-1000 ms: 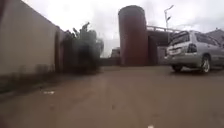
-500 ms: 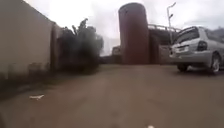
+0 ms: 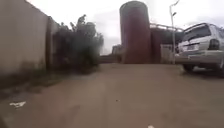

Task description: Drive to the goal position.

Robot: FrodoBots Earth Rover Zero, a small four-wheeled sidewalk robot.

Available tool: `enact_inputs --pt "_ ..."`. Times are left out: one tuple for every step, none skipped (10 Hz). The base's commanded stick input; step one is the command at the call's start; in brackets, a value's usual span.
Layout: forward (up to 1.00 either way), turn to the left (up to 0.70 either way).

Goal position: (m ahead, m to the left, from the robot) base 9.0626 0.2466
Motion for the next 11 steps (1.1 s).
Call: enact_inputs --pt "0.85 0.01" --pt "0.85 0.01" --pt "0.85 0.01" --pt "0.85 0.01" --pt "0.85 0.01" --pt "0.85 0.01" --pt "0.85 0.01" --pt "0.85 0.01" --pt "0.85 0.01" --pt "0.85 0.01" --pt "0.85 0.01"
